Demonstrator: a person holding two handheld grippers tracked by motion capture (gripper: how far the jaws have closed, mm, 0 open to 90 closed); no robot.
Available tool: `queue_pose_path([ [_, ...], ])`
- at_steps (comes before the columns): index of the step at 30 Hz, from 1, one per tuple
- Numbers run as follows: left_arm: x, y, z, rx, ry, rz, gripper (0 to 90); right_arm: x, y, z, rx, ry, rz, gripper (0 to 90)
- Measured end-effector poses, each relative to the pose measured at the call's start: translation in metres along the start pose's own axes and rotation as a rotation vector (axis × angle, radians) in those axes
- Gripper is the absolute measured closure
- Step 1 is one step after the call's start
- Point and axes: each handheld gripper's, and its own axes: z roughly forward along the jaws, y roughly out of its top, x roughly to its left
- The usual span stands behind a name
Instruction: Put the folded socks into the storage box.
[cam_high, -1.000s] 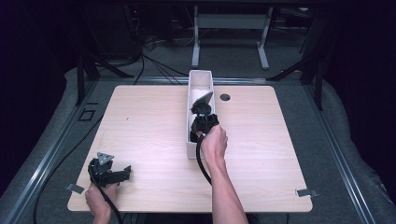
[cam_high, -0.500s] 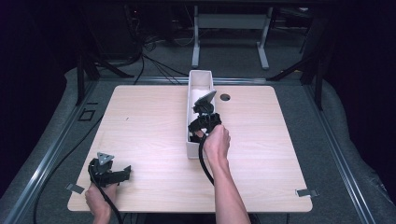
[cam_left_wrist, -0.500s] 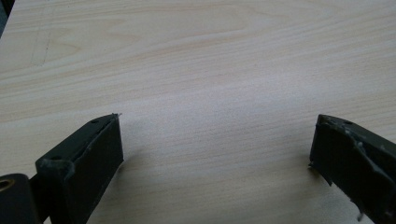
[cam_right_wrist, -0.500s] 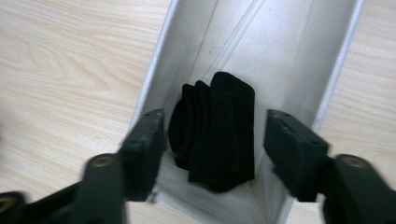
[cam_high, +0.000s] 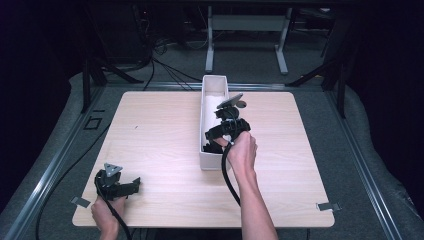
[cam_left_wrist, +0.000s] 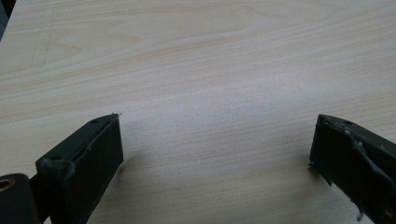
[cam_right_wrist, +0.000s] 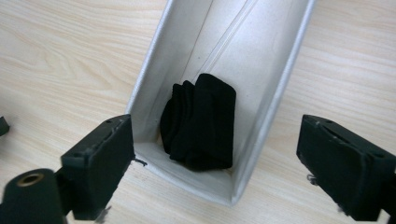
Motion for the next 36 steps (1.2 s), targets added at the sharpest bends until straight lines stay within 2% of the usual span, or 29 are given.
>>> queue_pose_path([
  [6,0.0,0.0,0.0,-0.001,0.001,0.001,2.5,-0.005,-0.005,-0.011,-0.015,-0.007,-0.013,5.7],
  [10,0.0,0.0,0.0,-0.002,0.001,0.001,2.5,-0.012,-0.012,-0.023,-0.037,0.012,-0.027,2.2],
  [12,0.0,0.0,0.0,-0.002,0.002,0.001,2.5,-0.013,-0.014,-0.025,-0.038,0.005,-0.027,1.5],
  [13,0.0,0.0,0.0,-0.002,0.002,0.002,2.5,-0.016,-0.016,-0.027,-0.039,0.018,-0.032,1.3],
  [14,0.0,0.0,0.0,-0.001,0.002,0.002,2.5,-0.018,-0.018,-0.028,-0.053,0.004,-0.031,1.1],
  [18,0.0,0.0,0.0,-0.001,0.001,0.002,2.5,-0.029,-0.027,-0.037,-0.068,0.005,-0.029,0.0],
  [19,0.0,0.0,0.0,0.0,0.001,0.002,2.5,-0.031,-0.03,-0.038,-0.081,-0.013,-0.031,0.0],
  [20,0.0,0.0,0.0,0.0,0.001,0.002,2.5,-0.034,-0.032,-0.04,-0.087,-0.004,-0.028,0.0],
  [27,0.0,0.0,0.0,-0.003,0.004,0.006,2.5,-0.063,-0.053,-0.052,-0.13,-0.042,-0.02,0.0],
  [30,-0.001,0.0,0.0,-0.004,0.005,0.012,2.5,-0.07,-0.059,-0.053,-0.146,-0.062,-0.014,0.0],
  [31,-0.001,0.0,0.0,-0.005,0.005,0.011,2.5,-0.074,-0.062,-0.053,-0.147,-0.05,-0.009,0.0],
  [34,-0.001,0.0,0.0,-0.004,0.005,0.012,2.5,-0.084,-0.071,-0.051,-0.143,-0.081,0.002,0.0],
  [35,-0.001,0.0,0.0,-0.005,0.005,0.011,2.5,-0.092,-0.077,-0.048,-0.142,-0.074,0.013,0.0],
  [36,-0.001,0.0,0.0,-0.005,0.005,0.01,2.5,-0.092,-0.077,-0.048,-0.142,-0.074,0.013,0.0],
])
